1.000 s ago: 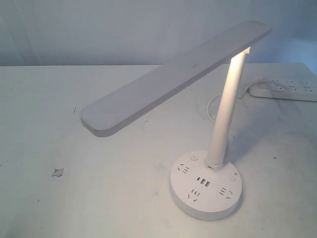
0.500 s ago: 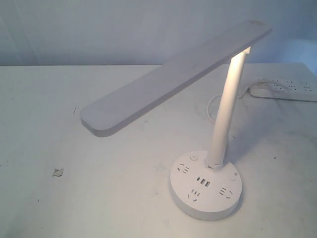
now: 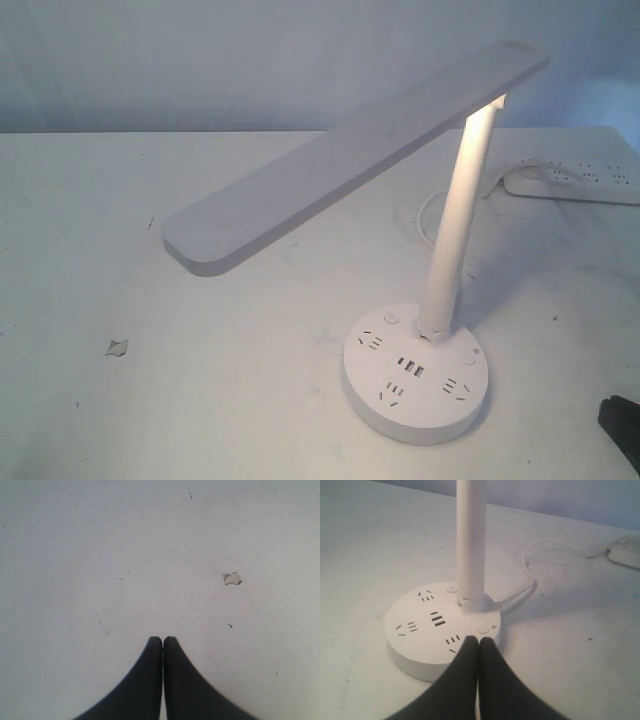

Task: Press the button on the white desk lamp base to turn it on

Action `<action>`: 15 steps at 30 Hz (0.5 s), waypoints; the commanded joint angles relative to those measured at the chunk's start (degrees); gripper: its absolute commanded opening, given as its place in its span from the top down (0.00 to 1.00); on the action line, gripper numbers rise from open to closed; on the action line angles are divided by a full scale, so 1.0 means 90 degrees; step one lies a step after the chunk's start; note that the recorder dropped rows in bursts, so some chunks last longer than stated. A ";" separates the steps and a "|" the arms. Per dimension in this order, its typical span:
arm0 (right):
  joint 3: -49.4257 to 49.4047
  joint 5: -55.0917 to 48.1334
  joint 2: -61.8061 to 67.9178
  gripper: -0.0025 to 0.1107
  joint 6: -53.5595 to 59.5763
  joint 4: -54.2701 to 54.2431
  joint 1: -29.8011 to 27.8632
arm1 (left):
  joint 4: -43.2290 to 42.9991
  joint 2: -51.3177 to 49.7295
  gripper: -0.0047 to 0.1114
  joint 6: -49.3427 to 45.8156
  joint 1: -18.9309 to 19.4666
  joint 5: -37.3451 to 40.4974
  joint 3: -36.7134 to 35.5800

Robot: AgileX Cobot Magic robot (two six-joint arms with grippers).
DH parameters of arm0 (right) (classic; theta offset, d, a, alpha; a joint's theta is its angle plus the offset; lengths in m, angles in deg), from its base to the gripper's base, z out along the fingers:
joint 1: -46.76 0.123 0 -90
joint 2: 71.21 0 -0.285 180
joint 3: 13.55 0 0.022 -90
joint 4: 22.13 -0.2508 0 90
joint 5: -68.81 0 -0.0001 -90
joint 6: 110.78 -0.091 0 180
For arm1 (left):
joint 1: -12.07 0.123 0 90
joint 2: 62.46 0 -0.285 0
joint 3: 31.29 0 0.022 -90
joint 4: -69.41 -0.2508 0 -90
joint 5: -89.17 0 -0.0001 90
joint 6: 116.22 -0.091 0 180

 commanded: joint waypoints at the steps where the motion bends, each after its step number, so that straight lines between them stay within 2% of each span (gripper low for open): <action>1: -0.0013 0.0063 -0.0038 0.98 -0.0311 -0.0029 -0.0003 | 0.0023 0.0023 0.96 0.0007 0.0004 0.0049 -0.0006; 5: -0.0013 0.0063 -0.0038 0.98 -0.0312 0.0035 -0.0327 | 0.0023 0.0023 0.96 0.0007 0.0004 0.0049 -0.0006; 15: -0.0013 0.0052 -0.0038 0.98 -0.0303 0.0119 -0.3192 | 0.0023 0.0023 0.96 0.0007 0.0004 0.0049 -0.0006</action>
